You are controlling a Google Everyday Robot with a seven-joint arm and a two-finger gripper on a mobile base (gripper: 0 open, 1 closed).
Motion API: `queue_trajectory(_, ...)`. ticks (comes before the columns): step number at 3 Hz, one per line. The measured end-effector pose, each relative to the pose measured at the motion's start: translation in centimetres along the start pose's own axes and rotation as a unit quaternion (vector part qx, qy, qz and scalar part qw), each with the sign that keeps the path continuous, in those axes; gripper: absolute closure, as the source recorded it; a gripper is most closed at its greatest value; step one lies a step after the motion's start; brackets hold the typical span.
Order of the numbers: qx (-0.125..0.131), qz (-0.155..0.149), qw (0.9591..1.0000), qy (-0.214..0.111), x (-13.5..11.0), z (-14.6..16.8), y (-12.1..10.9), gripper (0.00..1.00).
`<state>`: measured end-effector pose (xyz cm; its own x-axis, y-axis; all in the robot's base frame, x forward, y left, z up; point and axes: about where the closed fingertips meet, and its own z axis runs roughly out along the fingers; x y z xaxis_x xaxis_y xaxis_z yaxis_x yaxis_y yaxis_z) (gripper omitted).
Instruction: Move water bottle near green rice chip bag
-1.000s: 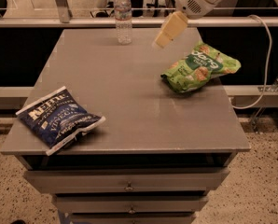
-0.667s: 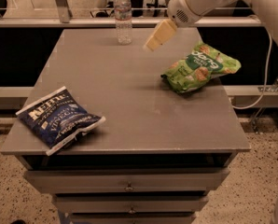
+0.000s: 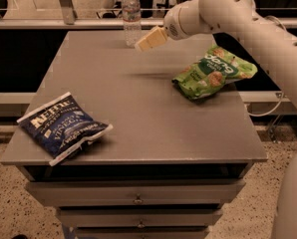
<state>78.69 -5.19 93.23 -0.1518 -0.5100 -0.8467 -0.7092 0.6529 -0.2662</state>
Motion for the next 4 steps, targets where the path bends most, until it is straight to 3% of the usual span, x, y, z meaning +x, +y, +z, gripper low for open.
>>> queue_trajectory(1, 0.035, 0.025, 0.9963, -0.075, -2.6, 4.4, -2.1, 0.00)
queue_trajectory(2, 0.042, 0.048, 0.9908, -0.120, -4.7, 9.1, -3.1, 0.00)
queue_trajectory(3, 0.039, 0.064, 0.9878, -0.136, -5.7, 12.2, -3.4, 0.00)
queue_trajectory(4, 0.012, 0.086, 0.9877, -0.130, -6.6, 13.9, -2.7, 0.25)
